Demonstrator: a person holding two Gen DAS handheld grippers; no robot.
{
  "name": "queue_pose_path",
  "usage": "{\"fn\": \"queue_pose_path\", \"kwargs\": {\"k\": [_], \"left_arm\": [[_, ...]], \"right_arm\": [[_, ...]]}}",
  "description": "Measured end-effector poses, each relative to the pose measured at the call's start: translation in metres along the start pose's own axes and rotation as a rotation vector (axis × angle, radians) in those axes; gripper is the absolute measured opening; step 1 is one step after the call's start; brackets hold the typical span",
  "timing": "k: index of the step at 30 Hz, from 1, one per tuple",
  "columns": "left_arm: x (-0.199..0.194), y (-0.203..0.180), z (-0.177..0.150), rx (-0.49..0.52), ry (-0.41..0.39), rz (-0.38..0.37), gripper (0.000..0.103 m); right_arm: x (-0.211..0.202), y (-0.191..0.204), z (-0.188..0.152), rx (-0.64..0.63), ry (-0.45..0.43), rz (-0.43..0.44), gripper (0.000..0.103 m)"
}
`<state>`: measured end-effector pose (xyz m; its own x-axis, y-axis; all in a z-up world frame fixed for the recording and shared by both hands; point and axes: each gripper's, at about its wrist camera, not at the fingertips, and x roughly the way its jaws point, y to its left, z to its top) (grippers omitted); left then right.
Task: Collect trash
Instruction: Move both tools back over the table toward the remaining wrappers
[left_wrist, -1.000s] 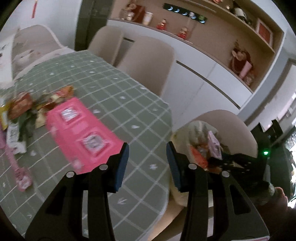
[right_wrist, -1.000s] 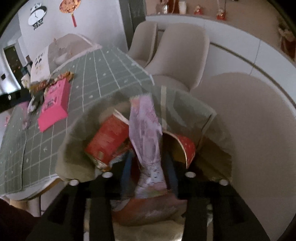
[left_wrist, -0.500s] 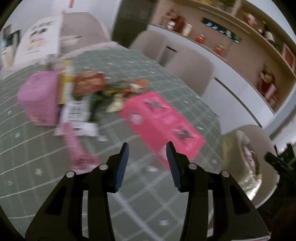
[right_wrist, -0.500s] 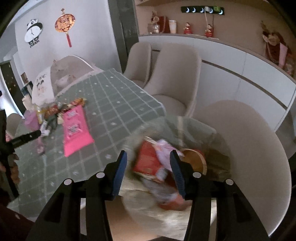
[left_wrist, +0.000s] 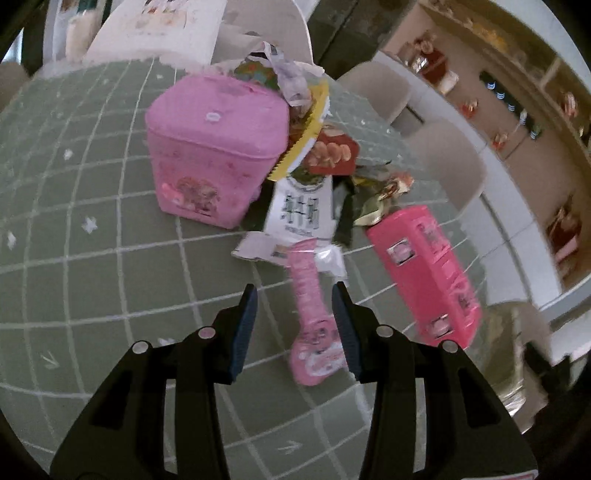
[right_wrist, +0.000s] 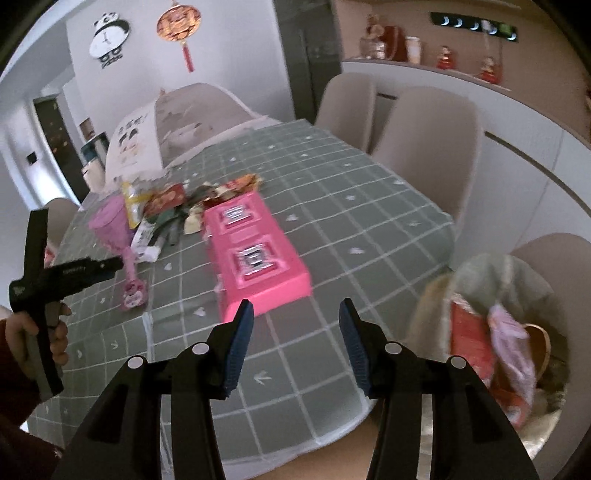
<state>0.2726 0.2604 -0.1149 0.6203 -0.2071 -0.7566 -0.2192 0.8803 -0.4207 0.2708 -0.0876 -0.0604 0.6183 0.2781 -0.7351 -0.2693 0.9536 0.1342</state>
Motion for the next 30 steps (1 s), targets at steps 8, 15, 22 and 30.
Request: {"fn": "queue_pose_path", "kwargs": {"k": [8,15,22,30], "left_arm": [[0.027,-0.032,-0.017,0.047,0.068,0.152,0.04],[0.008,-0.017,-0.02,0.014,0.047,0.108,0.013],[-0.044,0.019,-0.016,-0.008,0.008,0.046,0.013],[-0.075,0.065,-0.023,-0.043,0.002,0.069,0.013]], "right_arm": [[0.018,0.016,-0.002,-0.016,0.007,-0.02,0.046],[0.031,0.035,0.011,-0.093,0.012,0.05,0.046],[0.063,0.111,0.061,-0.315,-0.011,0.235,0.046],[0.122,0.216,0.125,-0.376,-0.054,0.291,0.046]]}}
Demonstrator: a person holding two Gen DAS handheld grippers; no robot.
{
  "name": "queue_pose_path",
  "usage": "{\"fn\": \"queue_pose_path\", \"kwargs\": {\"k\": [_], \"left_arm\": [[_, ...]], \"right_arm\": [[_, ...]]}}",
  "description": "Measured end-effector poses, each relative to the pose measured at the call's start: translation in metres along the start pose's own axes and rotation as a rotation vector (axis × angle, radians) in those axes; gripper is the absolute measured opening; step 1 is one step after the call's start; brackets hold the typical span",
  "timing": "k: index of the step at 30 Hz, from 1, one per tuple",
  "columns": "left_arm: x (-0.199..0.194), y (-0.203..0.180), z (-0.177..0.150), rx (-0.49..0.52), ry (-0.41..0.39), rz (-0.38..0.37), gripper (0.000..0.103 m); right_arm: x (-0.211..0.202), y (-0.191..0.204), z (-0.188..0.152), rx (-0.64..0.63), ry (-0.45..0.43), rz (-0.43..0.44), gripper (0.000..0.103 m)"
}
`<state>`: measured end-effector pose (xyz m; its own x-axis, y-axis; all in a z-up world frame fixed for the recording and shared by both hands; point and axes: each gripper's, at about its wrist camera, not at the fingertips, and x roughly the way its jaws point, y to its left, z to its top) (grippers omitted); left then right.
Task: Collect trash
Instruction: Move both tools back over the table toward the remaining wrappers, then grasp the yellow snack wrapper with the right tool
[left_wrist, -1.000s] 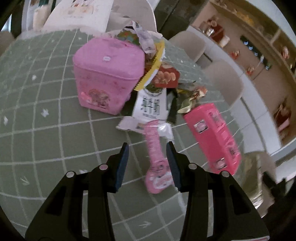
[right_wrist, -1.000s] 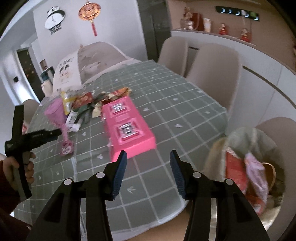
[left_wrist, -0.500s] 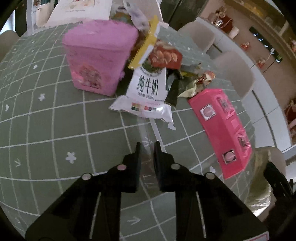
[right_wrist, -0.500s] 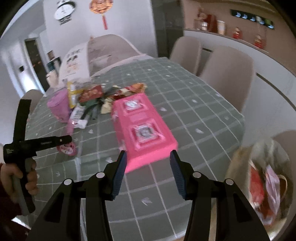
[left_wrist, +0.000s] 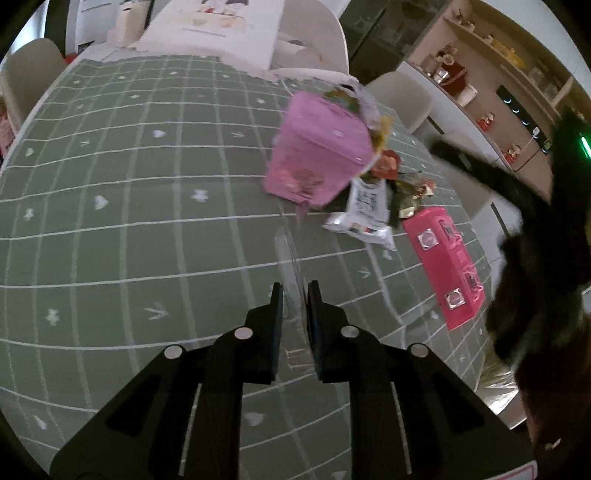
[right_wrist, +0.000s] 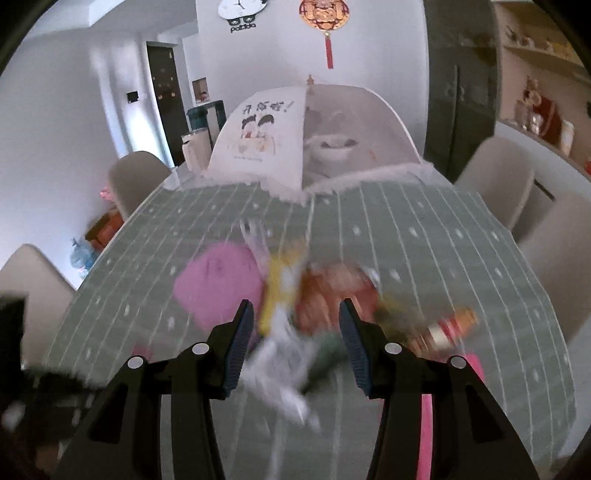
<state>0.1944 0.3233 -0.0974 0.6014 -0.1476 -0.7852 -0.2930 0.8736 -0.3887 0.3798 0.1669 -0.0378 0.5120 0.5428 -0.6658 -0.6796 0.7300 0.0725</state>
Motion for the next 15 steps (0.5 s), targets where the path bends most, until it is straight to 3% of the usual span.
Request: {"fn": "queue_pose_path", "kwargs": {"k": [4,10,13,15], "left_arm": [[-0.005,0.016,0.006,0.0,-0.016,-0.018,0.013],[-0.007,0.03,0.007,-0.011,-0.013,-0.053,0.013],[-0.003,0.036,0.006,-0.022,0.006,-0.065,0.013],[0.001,0.037,0.004,-0.029,0.02,-0.076,0.013]], "right_arm": [[0.051,0.017,0.038,-0.006,0.044,-0.016,0.046],[0.098,0.007,0.046,0.048,0.153,-0.051,0.045],[0.094,-0.008,0.036,0.113,0.181,-0.008,0.019],[0.086,-0.012,0.023,0.121,0.185,0.0,0.016]]}}
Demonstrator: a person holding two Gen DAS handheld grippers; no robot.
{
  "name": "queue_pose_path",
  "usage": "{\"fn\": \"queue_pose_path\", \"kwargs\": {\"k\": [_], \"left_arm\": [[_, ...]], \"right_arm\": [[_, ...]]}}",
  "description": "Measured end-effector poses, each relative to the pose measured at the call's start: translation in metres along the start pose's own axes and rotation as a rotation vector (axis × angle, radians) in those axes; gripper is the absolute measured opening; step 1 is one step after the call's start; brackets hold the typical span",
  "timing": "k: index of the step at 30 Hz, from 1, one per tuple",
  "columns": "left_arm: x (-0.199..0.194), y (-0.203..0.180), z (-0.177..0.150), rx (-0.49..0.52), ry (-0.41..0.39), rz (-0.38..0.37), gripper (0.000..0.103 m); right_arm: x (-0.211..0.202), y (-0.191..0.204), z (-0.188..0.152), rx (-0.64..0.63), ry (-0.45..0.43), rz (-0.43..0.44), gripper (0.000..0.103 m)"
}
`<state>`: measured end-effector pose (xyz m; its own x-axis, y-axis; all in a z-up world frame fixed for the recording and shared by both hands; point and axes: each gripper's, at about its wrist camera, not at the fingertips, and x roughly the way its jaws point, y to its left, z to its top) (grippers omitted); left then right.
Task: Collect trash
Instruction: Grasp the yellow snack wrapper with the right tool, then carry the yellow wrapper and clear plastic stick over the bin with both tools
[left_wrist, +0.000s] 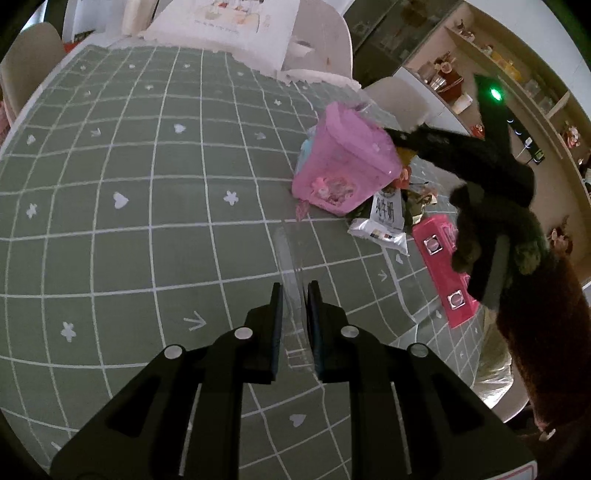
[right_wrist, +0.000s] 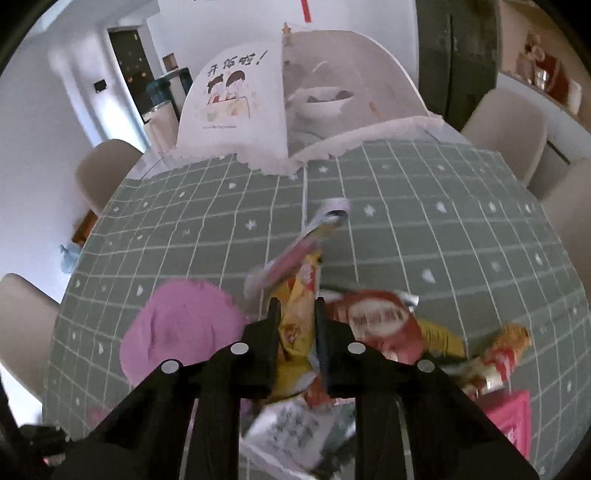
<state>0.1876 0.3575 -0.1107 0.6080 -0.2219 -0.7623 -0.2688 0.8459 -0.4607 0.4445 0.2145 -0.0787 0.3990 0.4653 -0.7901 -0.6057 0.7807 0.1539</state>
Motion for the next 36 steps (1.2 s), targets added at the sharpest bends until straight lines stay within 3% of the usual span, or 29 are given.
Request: {"fn": "queue_pose_path", "kwargs": {"k": [6,11,25,36], "left_arm": [[0.008,-0.013,0.0,0.034,0.023,-0.03,0.013],[0.01,-0.033,-0.003,0.077,0.033,-0.051,0.013],[-0.003,-0.127,-0.004,0.255,-0.008,-0.099,0.013],[0.004,-0.209,-0.02,0.394,-0.012,-0.182,0.013]], "right_arm": [[-0.031,-0.02,-0.049,0.048,0.04,0.01,0.013],[-0.078,-0.031,-0.092,0.081,0.017,-0.001,0.012],[-0.185,-0.044,-0.131,0.061,-0.152,-0.128,0.012],[-0.257,-0.078,-0.188,0.133,-0.224,-0.237,0.012]]}}
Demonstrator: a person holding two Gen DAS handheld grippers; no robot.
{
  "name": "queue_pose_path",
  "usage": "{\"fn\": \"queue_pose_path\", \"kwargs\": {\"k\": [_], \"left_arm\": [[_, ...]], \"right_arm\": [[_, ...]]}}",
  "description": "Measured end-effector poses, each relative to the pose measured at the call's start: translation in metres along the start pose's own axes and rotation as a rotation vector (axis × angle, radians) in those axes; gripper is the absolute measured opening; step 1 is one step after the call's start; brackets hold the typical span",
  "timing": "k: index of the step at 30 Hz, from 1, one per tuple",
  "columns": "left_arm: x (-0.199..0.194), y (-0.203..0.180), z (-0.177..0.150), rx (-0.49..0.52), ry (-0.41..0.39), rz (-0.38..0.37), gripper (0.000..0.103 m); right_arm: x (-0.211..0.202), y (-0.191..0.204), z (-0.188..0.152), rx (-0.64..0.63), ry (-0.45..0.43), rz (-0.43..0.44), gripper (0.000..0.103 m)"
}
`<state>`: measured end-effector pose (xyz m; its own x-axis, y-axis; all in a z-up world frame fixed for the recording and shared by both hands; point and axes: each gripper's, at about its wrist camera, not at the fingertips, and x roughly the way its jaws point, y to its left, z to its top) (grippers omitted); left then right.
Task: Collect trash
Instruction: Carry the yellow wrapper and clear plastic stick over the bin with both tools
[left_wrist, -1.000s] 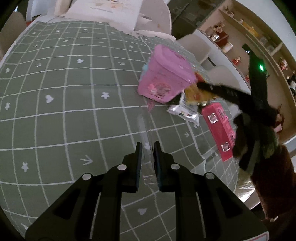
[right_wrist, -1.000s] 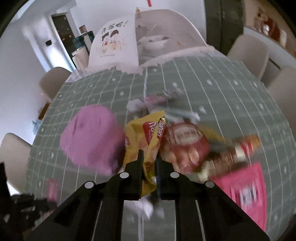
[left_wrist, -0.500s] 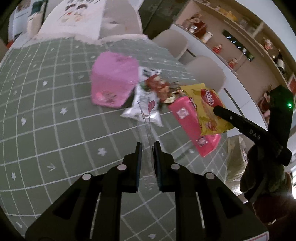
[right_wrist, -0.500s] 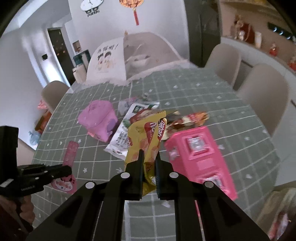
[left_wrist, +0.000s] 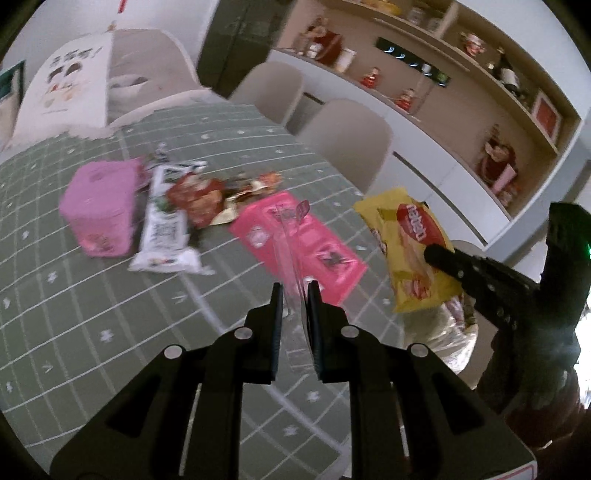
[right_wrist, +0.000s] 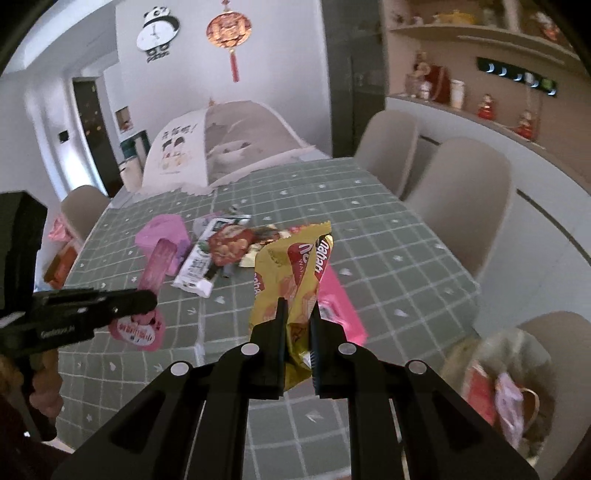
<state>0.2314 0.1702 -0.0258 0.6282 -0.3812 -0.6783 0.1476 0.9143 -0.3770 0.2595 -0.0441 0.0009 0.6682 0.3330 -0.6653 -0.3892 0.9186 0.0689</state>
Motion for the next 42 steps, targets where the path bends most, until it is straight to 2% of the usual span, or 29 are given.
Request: {"fn": "queue_pose_path", "kwargs": {"k": [16,23,31,42], "left_arm": [[0.042,-0.147,0.03,0.192,-0.056,-0.165,0.013],[0.08,-0.216,0.024,0.253,0.007,-0.241,0.013],[0.117,-0.26,0.013,0.288,0.075,-0.283,0.013],[0.159,-0.293,-0.005,0.315,0.149,-0.297,0.013]], "right_arm": [[-0.106,-0.117,-0.041,0.114,-0.152,-0.227,0.012],[-0.134,-0.161,-0.072,0.181,-0.167,-0.298,0.012],[-0.152,-0.202,-0.102,0.268,-0.163,-0.354,0.012],[-0.161,-0.224,-0.119,0.298,-0.158,-0.378,0.012]]}}
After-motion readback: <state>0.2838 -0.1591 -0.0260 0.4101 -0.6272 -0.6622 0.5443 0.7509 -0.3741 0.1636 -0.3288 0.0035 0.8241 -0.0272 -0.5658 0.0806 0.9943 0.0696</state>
